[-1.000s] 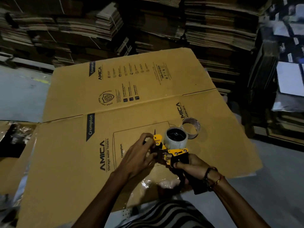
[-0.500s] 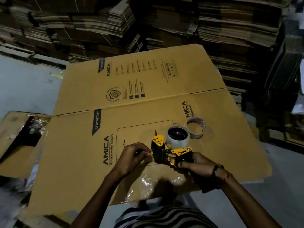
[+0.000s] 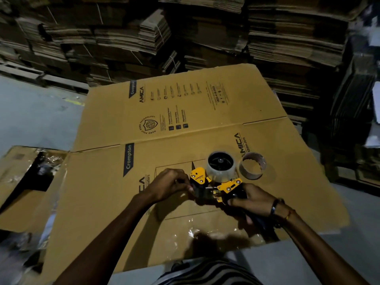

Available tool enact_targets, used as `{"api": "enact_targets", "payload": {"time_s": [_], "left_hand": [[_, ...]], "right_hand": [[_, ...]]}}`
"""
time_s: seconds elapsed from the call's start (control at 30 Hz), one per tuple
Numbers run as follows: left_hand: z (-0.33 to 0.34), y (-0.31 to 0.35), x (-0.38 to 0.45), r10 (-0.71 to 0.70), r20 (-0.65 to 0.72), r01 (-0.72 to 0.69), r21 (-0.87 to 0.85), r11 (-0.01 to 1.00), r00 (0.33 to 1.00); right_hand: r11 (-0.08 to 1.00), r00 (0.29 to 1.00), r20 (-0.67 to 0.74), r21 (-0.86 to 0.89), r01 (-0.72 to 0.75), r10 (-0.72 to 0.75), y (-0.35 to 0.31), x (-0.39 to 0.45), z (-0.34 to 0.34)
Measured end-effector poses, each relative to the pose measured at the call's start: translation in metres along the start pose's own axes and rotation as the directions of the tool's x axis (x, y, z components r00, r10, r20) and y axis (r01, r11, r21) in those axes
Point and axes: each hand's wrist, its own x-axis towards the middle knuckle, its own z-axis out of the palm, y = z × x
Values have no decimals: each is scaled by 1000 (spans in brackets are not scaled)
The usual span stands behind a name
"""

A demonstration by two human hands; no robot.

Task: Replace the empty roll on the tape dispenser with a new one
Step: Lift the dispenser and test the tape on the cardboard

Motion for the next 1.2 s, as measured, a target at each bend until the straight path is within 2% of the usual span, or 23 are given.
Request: {"api": "enact_targets", "payload": {"time_s": [0.2,0.43,0.6,0.8,1.1,1.2], "left_hand": [[-41,-22,23,-16,-153,16,-2,1000,988],[-68,-59,43,-1,-118,43,357,933,993],[-73,-77,56,-8,-70,41,492,870,998],[-71,-93,71,4,-74,36,540,841,997],[-68,-101,71,-11,-71,50,566,823,997],[-70,-100,68,-12,-65,48,573,818,998]], "right_hand": [[997,989,-137,-48,57,-63,-32,44,-5],[970,981,-144,-225,98,-132,-52,97,-23],[957,967,-189,-268,115,-169,-59,128,-33],[950,970,-171,-288,119,-174,-59,156,-39],[965,987,-137,-257,49,-86,-48,168,-42],[938,985,-135,-342,56,-108,-44,168,-42]]}}
